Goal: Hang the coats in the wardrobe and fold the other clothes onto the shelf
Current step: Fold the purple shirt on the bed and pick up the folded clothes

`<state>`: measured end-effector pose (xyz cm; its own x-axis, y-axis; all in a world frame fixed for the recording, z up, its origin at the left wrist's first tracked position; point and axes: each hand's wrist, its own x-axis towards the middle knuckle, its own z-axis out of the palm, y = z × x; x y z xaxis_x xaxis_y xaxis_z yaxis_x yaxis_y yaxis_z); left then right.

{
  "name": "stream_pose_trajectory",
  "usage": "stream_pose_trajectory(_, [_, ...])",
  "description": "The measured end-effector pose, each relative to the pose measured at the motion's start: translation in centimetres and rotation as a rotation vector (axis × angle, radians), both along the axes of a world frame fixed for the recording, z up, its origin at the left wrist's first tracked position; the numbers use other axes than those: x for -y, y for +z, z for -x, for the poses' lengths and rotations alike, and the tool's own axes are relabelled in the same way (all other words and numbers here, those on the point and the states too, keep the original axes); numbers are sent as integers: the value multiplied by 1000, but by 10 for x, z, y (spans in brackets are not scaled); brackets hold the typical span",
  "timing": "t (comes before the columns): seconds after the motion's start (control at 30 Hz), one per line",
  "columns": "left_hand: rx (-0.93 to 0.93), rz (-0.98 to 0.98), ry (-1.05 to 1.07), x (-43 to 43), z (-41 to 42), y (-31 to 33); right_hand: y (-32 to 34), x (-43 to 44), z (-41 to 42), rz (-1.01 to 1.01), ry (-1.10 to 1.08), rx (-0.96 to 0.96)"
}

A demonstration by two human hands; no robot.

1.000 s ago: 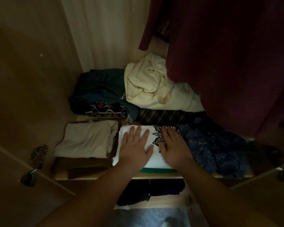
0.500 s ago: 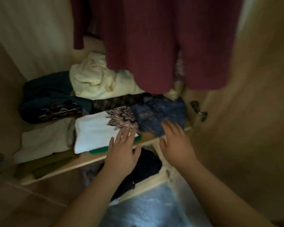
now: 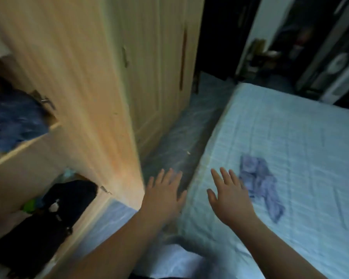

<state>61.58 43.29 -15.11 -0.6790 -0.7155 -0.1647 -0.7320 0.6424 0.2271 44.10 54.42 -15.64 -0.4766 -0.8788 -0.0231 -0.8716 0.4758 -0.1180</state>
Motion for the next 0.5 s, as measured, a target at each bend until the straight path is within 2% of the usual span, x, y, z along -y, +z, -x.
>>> stream_pose_trajectory(0.23, [-1,41,-210,-67,129,1,-3,-117,91,79,-268,28])
stream_pose_trajectory(0.37, [40,61,-293,-76,178,-10,-11,-139,126,95,-345,73])
stream_pose_trajectory(0.5, [69,-17,-308,-72,233,-33,-26,-141,166,111,-383,109])
